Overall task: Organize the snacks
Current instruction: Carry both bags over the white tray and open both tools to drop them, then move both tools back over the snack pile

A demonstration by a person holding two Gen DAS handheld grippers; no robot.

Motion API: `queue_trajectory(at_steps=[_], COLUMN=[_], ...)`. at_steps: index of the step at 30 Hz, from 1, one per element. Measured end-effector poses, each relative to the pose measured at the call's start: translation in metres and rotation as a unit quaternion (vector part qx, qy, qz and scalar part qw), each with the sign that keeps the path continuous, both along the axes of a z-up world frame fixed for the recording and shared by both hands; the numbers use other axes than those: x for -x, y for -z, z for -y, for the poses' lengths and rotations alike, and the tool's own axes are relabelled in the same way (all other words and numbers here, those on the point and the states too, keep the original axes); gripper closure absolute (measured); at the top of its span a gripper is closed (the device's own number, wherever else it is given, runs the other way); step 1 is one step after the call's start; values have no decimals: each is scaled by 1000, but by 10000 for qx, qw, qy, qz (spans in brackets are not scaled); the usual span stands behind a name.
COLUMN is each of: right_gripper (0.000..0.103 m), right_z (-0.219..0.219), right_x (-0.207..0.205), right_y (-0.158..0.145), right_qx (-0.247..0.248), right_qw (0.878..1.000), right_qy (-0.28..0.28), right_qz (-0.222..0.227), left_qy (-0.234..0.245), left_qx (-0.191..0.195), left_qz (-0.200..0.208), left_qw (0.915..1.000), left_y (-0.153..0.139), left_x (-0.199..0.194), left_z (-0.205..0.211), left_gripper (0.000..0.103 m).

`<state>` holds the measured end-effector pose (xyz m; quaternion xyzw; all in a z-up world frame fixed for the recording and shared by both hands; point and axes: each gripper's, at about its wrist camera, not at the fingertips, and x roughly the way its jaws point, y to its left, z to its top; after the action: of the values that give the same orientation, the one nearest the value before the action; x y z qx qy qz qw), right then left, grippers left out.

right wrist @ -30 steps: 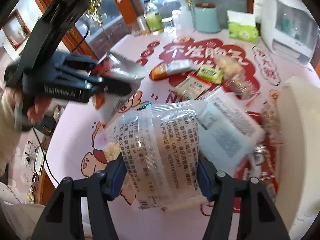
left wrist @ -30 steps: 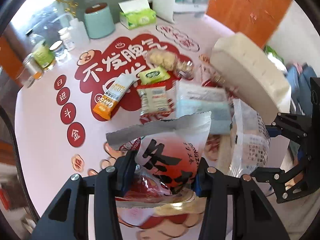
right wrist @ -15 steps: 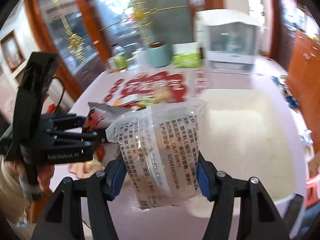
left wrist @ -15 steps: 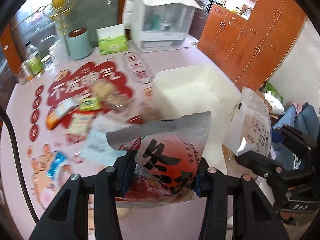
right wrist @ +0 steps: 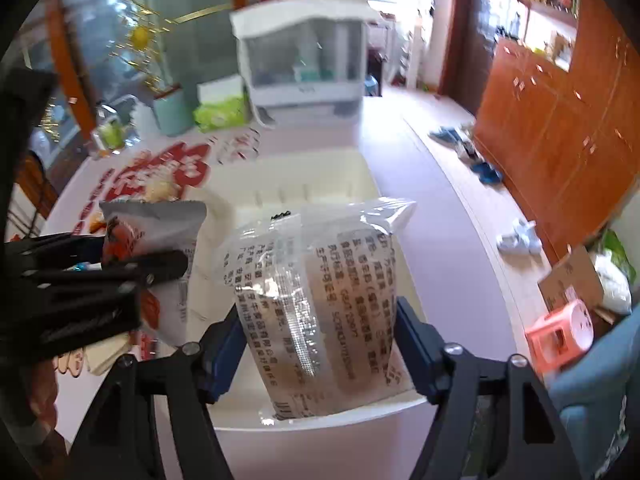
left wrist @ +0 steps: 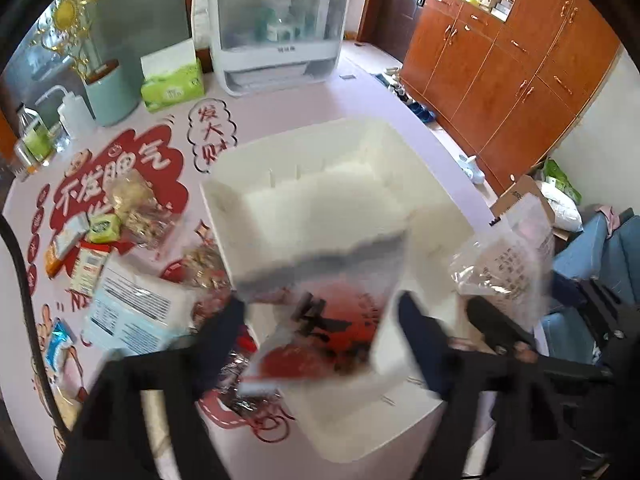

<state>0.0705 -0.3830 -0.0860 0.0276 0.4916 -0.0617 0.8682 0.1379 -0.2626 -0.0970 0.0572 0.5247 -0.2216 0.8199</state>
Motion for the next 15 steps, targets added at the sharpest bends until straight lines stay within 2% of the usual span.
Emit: queue_trajectory(at_steps=[3, 8, 15], right_gripper=[31, 31, 31], right_z=[3, 1, -12], right_x=[-1, 6, 5], right_y=[9, 9, 6], right_qx=[-5, -9, -46], right_qw=[10000, 10000, 9995], right_qy=[12, -93, -314], right_qz=[-99, -11, 37], left_qy=[-23, -162, -670], left_qx=[-11, -9, 438], left_qz=[26, 22, 201], left_qw=[10000, 9999, 9966], left_y=[3, 8, 3], left_x=[4, 11, 33], left_z=[0, -9, -42], left_gripper=[14, 14, 14])
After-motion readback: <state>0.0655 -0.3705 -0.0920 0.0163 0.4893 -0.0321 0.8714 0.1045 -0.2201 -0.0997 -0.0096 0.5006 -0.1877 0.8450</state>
